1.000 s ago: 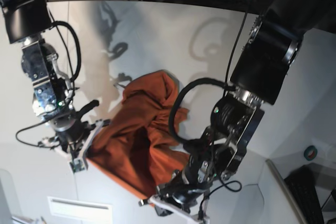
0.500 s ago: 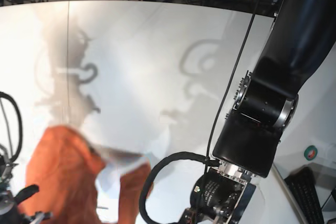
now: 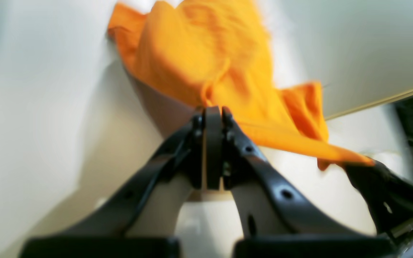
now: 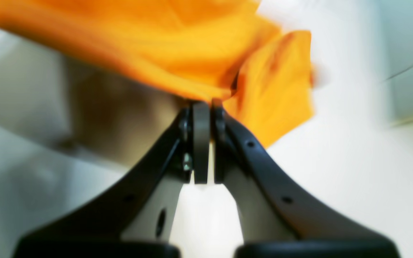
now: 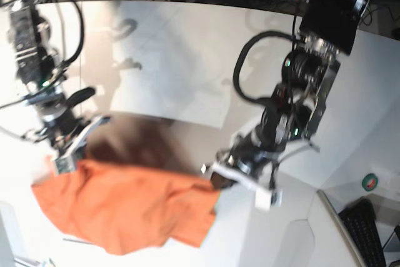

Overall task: Layout the t-shirt on the table in an organized manner, then fold the t-shirt properly
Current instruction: 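Lower the t-shirt flat onto the table with both grippers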

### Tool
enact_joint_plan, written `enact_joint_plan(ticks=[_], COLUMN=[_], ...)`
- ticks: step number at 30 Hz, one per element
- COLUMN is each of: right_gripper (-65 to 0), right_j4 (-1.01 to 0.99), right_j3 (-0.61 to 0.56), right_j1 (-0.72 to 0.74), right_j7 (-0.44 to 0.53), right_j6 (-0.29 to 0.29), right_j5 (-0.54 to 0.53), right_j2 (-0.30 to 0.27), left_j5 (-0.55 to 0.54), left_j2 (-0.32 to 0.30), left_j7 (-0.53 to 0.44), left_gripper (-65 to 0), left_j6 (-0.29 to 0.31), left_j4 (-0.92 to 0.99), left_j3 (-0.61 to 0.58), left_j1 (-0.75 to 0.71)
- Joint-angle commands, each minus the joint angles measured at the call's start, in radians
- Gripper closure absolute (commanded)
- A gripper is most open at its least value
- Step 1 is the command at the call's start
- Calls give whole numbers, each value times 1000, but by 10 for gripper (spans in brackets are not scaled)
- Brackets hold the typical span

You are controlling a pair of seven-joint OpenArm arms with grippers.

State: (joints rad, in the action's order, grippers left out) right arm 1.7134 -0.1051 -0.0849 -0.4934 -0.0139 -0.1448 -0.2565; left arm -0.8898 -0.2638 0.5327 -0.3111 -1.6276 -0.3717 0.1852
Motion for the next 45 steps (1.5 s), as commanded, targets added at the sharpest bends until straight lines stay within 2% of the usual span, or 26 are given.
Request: enact_joint_plan(ticks=[1, 3, 7, 12, 17, 20, 21, 26, 31, 35, 37, 38, 40, 45], right_gripper=[0, 0, 0, 0, 0, -174, -212, -201, -204, -204, -203, -201, -201, -216], right_j4=[-20, -85, -109, -109, -52, 43, 70, 121, 118, 56, 6, -16, -52, -94], right_j3=[11, 11, 9, 9, 9, 9, 11, 74, 180, 229, 239, 242, 242, 244], right_j1=[-3, -40, -118, -194, -289, -384, -407, -431, -359, -293, -264, -255, -249, -255], right_j7=[26, 26, 26, 25, 20, -1, -15, -17, -21, -21, -21, -21, -21, -15], right_j6=[-27, -27, -27, -27, -27, -27, -27, -28, -28, -28, -27, -27, -27, -27], right_j5=[21, 21, 21, 20, 18, 20, 20, 17, 15, 15, 15, 15, 15, 7], right_j2=[16, 82, 164, 219, 220, 214, 211, 184, 188, 190, 190, 190, 190, 191], left_j5=[4, 4, 4, 4, 4, 4, 4, 4, 4, 4, 4, 4, 4, 4], left_j2=[-10, -24, -24, -38, -64, -71, -76, -78, -78, -78, -78, -79, -85, -81], left_j7=[-24, -24, -26, -26, -26, -26, -26, -26, -26, -26, -26, -26, -26, -26], left_gripper=[0, 0, 0, 0, 0, 0, 0, 0, 0, -346, -471, -510, -548, -550], left_j6=[3, 5, 7, 7, 7, 7, 7, 7, 7, 7, 7, 7, 7, 7], left_j4=[2, 45, 65, 65, 66, 65, 65, 71, 65, 62, 45, 34, 5, -104], left_j3=[3, 4, 47, 101, 99, 102, 102, 102, 102, 102, 104, 104, 109, 228], left_j1=[-29, -114, -235, -304, -315, -336, -344, -372, -401, -421, -433, -441, -459, -527])
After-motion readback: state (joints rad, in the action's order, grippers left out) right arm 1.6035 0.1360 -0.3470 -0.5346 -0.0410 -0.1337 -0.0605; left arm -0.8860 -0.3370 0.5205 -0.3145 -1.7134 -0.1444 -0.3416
